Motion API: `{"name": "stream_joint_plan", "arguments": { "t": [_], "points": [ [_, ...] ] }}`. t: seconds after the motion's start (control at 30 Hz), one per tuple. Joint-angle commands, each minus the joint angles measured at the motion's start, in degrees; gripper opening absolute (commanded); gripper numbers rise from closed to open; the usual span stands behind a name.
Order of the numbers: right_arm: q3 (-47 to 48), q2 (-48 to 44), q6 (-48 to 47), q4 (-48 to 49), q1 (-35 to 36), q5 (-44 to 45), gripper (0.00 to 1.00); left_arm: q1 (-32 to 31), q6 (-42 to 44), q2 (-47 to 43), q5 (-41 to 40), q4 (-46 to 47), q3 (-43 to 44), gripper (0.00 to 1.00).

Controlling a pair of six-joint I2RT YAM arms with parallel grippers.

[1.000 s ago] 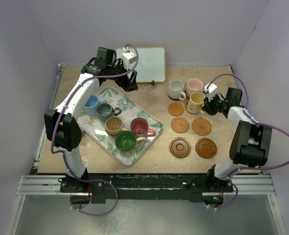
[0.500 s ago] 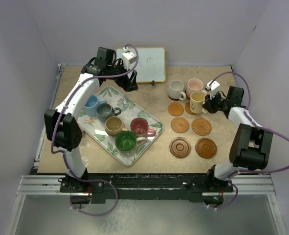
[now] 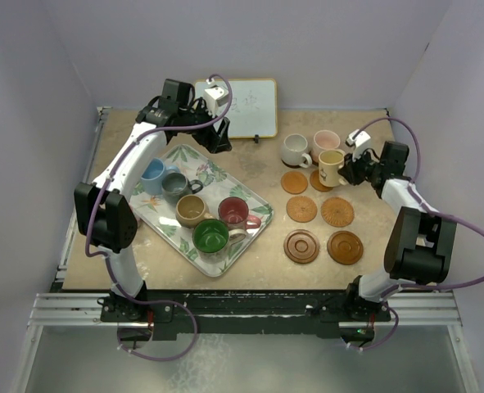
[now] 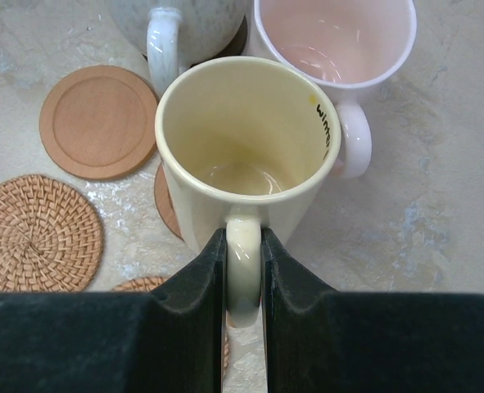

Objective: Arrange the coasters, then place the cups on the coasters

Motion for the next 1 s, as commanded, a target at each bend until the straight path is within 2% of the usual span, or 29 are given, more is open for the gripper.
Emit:
{"name": "stream_joint_plan", "arguments": {
  "t": [0.0,0.5,0.8,0.97],
  "points": [
    [2.9,-2.4,1.6,7.1,0.8,-3.6,0.0,0.3,1.9,-0.3,1.5,0.7,1.0,0.8],
    [1.8,-1.9,2.0,9.3,2.8,-5.0,0.0,0.4,2.1,0.0,1.6,0.6,0.9,0.8],
    [-0.6,-0.8,-1.3,8.0,2.8,-5.2,0.0,0.4,2.1,0.2,1.8,0.7,0.8,0.8],
    [0.2,-0.8,-4.0,4.1,2.8,-5.2,0.0,0.3,2.0,0.3,1.9,0.8,0.9,0.8]
  ]
}}
